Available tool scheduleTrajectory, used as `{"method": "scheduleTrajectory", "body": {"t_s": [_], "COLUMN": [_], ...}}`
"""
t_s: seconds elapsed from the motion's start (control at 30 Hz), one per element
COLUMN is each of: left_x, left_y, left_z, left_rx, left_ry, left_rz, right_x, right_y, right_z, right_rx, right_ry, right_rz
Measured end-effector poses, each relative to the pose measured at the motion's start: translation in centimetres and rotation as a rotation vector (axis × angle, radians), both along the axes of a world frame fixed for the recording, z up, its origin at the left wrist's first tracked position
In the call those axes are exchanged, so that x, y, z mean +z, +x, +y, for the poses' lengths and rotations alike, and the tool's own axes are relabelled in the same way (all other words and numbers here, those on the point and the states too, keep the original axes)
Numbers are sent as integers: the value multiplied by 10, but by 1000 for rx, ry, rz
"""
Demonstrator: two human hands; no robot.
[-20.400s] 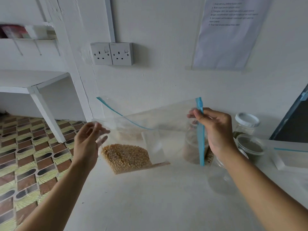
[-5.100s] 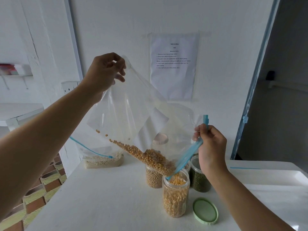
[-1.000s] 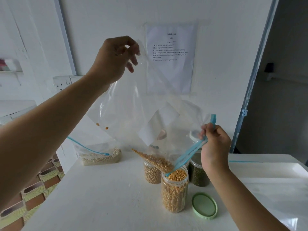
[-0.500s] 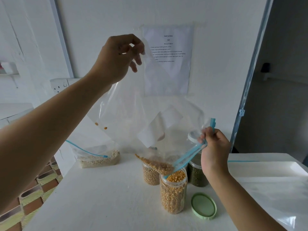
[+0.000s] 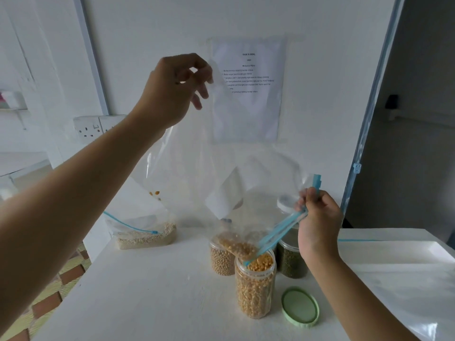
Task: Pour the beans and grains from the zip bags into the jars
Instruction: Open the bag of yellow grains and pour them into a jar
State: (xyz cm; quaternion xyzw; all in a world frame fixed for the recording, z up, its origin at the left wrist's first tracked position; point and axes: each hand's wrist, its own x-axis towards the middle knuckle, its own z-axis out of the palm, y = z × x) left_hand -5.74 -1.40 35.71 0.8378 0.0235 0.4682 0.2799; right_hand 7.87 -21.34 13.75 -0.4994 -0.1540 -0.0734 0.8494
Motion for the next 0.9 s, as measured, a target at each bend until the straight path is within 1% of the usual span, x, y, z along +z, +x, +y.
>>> {"method": "scheduleTrajectory", "body": {"t_s": [0.1,0.23,0.33,0.63,0.77,0.9], "left_x": [-9,6,4,2,4,-5], "left_y": [1,-1,-2,-2,-1,1], "left_z": [5,3,2,0,-4,-4], "left_rx": [12,13,8,5,5,-22], "left_ry": [-9,-9,-5,-9,-5,-13], "left_rz": [28,-18,19,45,19,69], "right_x": [-4,7,6,2,5,-6], "right_y": [1,2,2,3,4,6], "right_z": [-1,1,1,0,-3,-7], "right_rx": [-18,-41,-58,-46,-31,-10], "right_ry": [-4,-14,-27,-42,-18,-8], "right_rz": [3,-10,-15,3,3,12]}}
